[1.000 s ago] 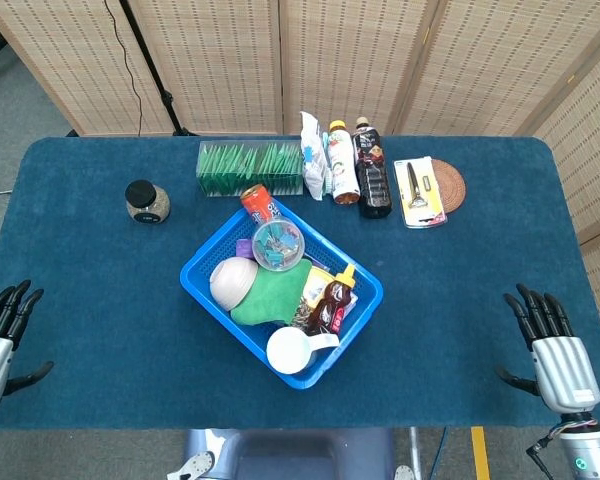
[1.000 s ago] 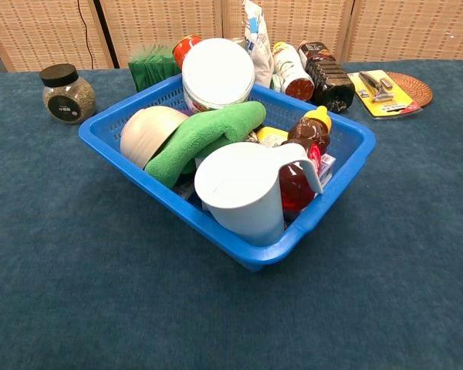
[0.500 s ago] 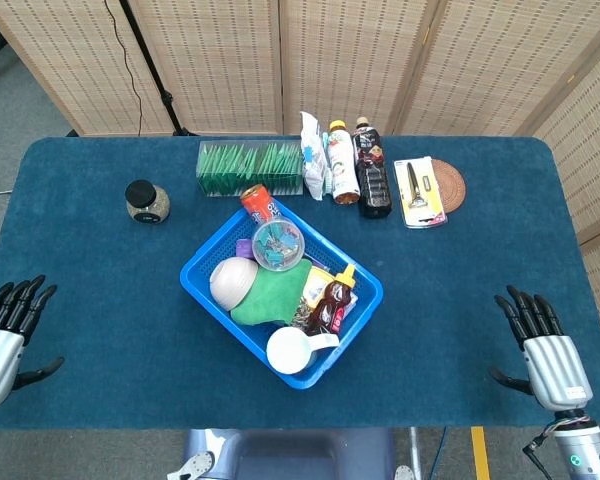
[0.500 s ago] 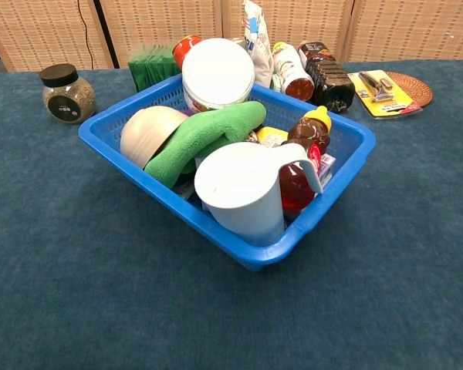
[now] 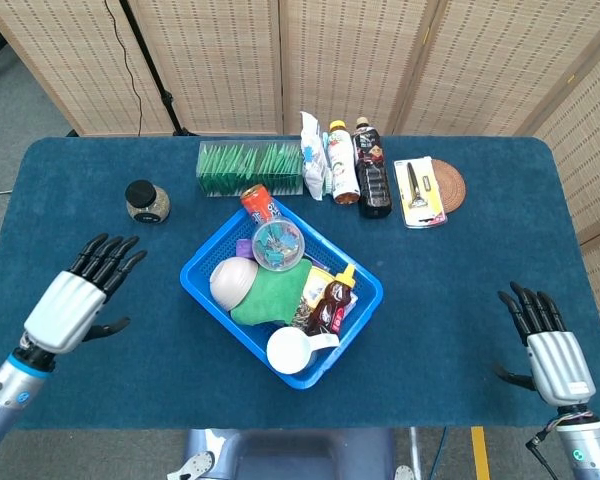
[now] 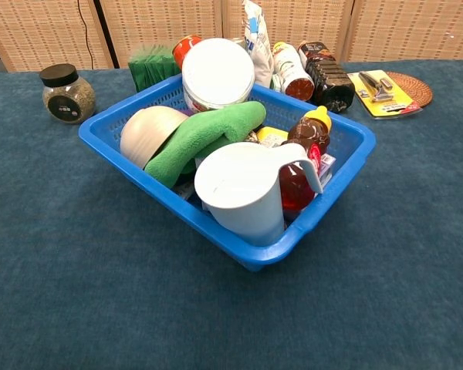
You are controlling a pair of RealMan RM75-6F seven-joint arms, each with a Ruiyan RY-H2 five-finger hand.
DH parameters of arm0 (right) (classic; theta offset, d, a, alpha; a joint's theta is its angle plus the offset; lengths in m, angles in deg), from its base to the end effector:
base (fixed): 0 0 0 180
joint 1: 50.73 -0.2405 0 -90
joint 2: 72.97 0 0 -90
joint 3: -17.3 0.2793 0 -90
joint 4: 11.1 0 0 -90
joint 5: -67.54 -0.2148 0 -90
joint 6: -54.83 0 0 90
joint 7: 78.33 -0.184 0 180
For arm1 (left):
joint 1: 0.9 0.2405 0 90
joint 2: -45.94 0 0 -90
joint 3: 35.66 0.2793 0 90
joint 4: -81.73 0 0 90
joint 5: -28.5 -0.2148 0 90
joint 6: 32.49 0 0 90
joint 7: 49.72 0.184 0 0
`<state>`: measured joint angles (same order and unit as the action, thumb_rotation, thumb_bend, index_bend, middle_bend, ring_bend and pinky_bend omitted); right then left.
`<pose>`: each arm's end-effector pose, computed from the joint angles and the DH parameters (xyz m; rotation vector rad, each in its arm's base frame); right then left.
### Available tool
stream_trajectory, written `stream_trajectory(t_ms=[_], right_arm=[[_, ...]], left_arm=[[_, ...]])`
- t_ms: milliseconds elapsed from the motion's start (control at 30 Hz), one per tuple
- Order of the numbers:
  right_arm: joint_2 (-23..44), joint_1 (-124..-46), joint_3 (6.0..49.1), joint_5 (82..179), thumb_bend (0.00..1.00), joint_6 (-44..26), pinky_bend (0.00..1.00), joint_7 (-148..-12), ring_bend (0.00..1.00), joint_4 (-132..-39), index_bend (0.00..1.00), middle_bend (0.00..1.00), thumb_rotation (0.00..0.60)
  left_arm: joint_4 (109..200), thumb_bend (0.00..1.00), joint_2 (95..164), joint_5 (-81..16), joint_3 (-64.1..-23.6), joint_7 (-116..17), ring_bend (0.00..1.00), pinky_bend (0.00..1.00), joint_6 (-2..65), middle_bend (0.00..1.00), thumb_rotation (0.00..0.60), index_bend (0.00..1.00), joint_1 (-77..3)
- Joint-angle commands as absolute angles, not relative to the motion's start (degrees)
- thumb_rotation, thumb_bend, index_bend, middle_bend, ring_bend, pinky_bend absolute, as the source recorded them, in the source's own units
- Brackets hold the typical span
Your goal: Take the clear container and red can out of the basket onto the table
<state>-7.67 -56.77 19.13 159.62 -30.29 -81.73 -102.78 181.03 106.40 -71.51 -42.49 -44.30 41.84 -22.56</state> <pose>-0.3133 -0.2247 0.1479 1.4772 -0.9137 1.0156 -0.1985 0.2980 0.1390 -1.8497 -0.5704 -1.1202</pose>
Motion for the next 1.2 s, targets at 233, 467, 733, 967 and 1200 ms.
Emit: stream_trajectory(t_ms=[233,467,733,967,1200], right_arm=[[-7.9,-57.3,20.0,157.4,0.00,-28.9,0.00,-83.2,0.00,-102.2,0.00,0.00,0.600],[-7.9,-57.4,21.2,154.3,0.00,-28.1,0.00,-83.8,0.00,-101.9,0.00,0.00,0.600],[-8.3,-57.4,21.6,152.6,0.00,-27.3,0.00,-84.5,0.00,-102.3,0.00,0.00,0.600],[-8.5,-57.4,22.0,151.2,0.00,-26.7,0.00,-84.6,0.00,-102.4,0.00,0.00,0.600],[-8.5,-57.5,22.4,150.3,0.00,-26.3,0.00,-84.5,0.00,-102.3,0.00,0.00,0.600]], left_arm=[[186.1,0.00,112.1,-56.3,-51.0,-29.6,0.00,0.00,22.3,0.00,0.600,0.00,-38.5],[182.2,0.00,118.3,-45.4,-53.9,-19.9,0.00,0.00,14.9,0.00,0.600,0.00,-47.9],[177.2,0.00,124.8,-37.1,-53.9,-12.8,0.00,0.00,13.6,0.00,0.600,0.00,-54.8],[173.9,0.00,127.8,-32.0,-52.5,-10.7,0.00,0.00,13.1,0.00,0.600,0.00,-58.2],[170.7,0.00,130.0,-28.6,-50.9,-8.5,0.00,0.00,13.7,0.00,0.600,0.00,-61.1]])
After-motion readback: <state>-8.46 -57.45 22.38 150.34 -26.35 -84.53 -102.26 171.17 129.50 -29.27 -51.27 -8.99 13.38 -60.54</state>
